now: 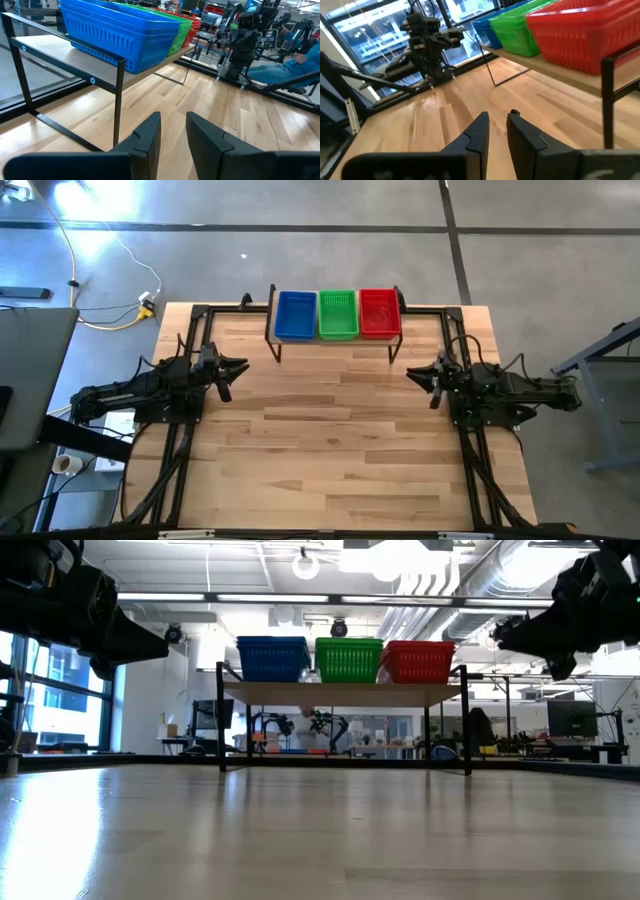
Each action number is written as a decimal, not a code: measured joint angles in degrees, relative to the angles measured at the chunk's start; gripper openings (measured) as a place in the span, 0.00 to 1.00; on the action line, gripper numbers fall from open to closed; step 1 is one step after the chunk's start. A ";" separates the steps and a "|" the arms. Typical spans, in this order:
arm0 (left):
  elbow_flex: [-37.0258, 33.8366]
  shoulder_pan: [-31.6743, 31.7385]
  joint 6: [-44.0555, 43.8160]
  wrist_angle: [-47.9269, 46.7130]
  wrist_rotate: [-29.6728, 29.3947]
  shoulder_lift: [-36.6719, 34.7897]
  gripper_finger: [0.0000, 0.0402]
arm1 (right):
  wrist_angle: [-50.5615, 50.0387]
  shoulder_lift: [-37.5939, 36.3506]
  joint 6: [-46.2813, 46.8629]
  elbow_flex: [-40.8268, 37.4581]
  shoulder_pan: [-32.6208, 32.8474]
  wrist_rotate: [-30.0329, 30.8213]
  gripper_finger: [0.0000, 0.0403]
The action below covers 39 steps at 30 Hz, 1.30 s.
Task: Stack baskets on shelf by color
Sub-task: Return to home position
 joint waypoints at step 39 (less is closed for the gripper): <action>0.00 0.00 0.00 -0.02 -0.20 0.00 0.20 | 4.95 0.57 9.88 -3.50 0.02 -5.36 0.14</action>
